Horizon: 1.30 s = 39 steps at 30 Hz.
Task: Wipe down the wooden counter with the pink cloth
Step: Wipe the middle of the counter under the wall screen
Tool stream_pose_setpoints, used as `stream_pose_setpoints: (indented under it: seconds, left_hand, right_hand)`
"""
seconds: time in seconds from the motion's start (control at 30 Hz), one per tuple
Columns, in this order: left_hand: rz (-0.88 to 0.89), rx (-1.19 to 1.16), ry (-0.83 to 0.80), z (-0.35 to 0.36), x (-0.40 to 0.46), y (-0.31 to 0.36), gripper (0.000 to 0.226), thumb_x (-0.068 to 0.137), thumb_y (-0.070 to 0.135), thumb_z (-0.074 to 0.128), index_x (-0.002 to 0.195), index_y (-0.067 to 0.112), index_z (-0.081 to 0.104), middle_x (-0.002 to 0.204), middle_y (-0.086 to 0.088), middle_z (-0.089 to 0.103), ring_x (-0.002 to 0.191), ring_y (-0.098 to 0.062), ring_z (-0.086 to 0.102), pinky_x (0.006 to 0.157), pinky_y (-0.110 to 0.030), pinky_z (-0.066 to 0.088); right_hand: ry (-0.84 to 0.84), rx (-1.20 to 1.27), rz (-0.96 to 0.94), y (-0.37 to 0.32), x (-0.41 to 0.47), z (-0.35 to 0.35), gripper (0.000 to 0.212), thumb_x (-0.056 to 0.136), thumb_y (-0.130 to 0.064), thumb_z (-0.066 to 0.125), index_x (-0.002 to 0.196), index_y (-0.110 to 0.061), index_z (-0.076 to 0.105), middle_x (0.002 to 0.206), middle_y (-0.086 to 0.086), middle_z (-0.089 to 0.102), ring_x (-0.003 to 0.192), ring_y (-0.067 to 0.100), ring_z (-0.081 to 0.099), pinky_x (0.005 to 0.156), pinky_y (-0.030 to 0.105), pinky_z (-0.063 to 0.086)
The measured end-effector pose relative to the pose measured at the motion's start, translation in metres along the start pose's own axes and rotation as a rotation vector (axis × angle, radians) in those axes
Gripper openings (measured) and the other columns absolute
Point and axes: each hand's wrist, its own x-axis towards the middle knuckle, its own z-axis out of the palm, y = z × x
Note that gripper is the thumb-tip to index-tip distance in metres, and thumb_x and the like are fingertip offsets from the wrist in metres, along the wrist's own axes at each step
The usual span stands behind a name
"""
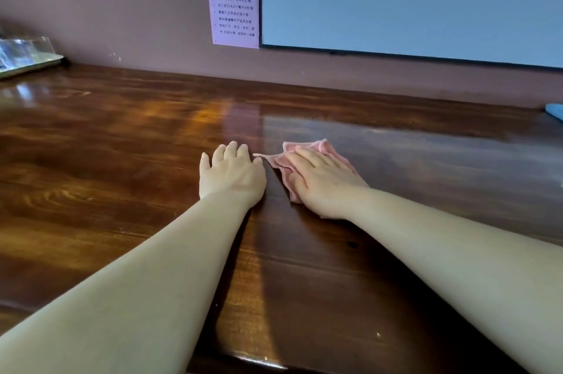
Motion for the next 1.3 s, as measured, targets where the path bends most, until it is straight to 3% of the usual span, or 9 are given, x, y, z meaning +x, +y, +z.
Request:
stream_pose_setpoints:
  seconds: [0.2,0.43,0.6,0.73,0.83,0.97,1.07,1.17,1.3]
  left_hand:
    - [0.012,-0.075,0.037,-0.004,0.002,0.001,0.056,0.100,0.043,0.028,0.150,0.017,0.029,0.158,-0.002,0.024,0.147,-0.021,0.015,0.119,-0.042,0.005]
    - [-0.043,-0.567,0.124,-0.029,0.002,-0.015,0.048,0.101,0.028,0.041,0.147,0.016,0.036,0.152,-0.005,0.037,0.140,-0.022,0.033,0.112,-0.033,0.025]
    - [0.035,-0.313,0.124,-0.037,-0.008,-0.040,0.042,0.101,0.022,0.040,0.143,0.017,0.044,0.148,-0.002,0.043,0.138,-0.022,0.035,0.111,-0.037,0.029]
    - [-0.029,-0.099,0.153,-0.037,-0.016,-0.065,0.048,0.102,0.033,0.037,0.145,0.013,0.040,0.150,-0.005,0.040,0.141,-0.024,0.029,0.117,-0.040,0.021]
    - [-0.079,-0.105,0.097,-0.031,-0.017,-0.074,0.052,0.101,0.041,0.034,0.147,0.016,0.039,0.154,-0.002,0.035,0.143,-0.023,0.025,0.118,-0.039,0.017]
    - [-0.084,-0.071,0.093,-0.028,-0.016,-0.072,0.052,0.101,0.044,0.031,0.147,0.020,0.039,0.156,0.000,0.031,0.145,-0.021,0.022,0.119,-0.039,0.016]
    - [-0.077,-0.055,0.081,-0.027,-0.017,-0.072,0.052,0.102,0.043,0.028,0.148,0.020,0.037,0.157,-0.001,0.029,0.146,-0.020,0.020,0.119,-0.039,0.015]
    - [-0.071,-0.036,0.077,-0.023,-0.016,-0.074,0.053,0.101,0.043,0.027,0.148,0.020,0.036,0.157,-0.002,0.028,0.146,-0.021,0.019,0.119,-0.039,0.014]
    - [-0.080,-0.030,0.079,-0.021,-0.014,-0.075,0.053,0.101,0.043,0.027,0.148,0.020,0.034,0.157,-0.002,0.027,0.146,-0.021,0.018,0.119,-0.040,0.014]
  right_hand:
    - [-0.006,-0.016,0.086,-0.011,0.022,-0.008,0.052,0.108,-0.040,0.017,0.157,-0.028,0.029,0.167,-0.006,0.019,0.153,0.015,0.012,0.124,0.036,0.007]
    - [0.001,0.020,-0.093,-0.021,-0.013,0.002,0.048,0.107,-0.042,0.020,0.152,-0.034,0.034,0.162,-0.005,0.028,0.150,0.015,0.019,0.122,0.035,0.005]
    - [-0.007,0.023,0.054,-0.036,0.016,-0.009,0.045,0.107,-0.034,0.019,0.146,-0.029,0.042,0.159,-0.005,0.032,0.148,0.017,0.023,0.122,0.038,0.015]
    - [-0.002,0.052,-0.043,-0.039,0.000,-0.004,0.040,0.106,-0.032,0.023,0.139,-0.029,0.045,0.152,-0.005,0.040,0.145,0.017,0.028,0.120,0.039,0.018]
    - [0.027,0.053,-0.144,-0.036,-0.011,0.002,0.042,0.104,-0.031,0.023,0.140,-0.031,0.045,0.152,-0.008,0.041,0.145,0.012,0.027,0.121,0.037,0.016]
    - [-0.013,0.024,-0.030,-0.042,0.011,-0.005,0.049,0.106,-0.035,0.019,0.151,-0.032,0.037,0.164,-0.009,0.026,0.151,0.013,0.016,0.123,0.035,0.010]
    - [0.001,0.028,-0.006,-0.050,0.014,-0.007,0.045,0.107,-0.033,0.021,0.146,-0.026,0.041,0.158,-0.004,0.034,0.147,0.018,0.022,0.121,0.038,0.014]
    - [-0.009,0.046,-0.123,-0.052,-0.006,0.004,0.039,0.104,-0.031,0.022,0.134,-0.028,0.046,0.149,-0.006,0.042,0.145,0.016,0.027,0.120,0.040,0.017]
    - [-0.027,0.028,-0.143,-0.051,-0.002,0.004,0.049,0.106,-0.035,0.020,0.153,-0.030,0.034,0.165,-0.008,0.024,0.152,0.012,0.014,0.124,0.036,0.007]
